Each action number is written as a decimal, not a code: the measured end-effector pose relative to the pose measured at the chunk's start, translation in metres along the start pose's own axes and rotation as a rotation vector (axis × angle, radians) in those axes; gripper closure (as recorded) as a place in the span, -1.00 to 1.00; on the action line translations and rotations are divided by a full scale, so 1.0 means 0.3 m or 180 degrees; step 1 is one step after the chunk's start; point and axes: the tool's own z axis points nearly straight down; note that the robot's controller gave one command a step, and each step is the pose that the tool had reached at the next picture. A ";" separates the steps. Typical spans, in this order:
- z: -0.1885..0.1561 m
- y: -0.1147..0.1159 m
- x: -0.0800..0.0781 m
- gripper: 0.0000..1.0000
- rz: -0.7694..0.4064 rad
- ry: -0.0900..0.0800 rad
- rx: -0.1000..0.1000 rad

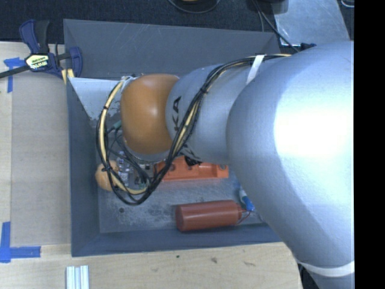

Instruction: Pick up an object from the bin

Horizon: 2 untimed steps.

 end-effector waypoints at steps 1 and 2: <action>-0.078 0.002 -0.006 1.00 0.0001 -0.0022 -0.0011; -0.129 0.004 -0.010 1.00 0.0001 -0.0042 -0.0020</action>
Offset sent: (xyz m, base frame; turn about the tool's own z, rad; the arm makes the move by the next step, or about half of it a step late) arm 0.0000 0.0000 0.0090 0.0000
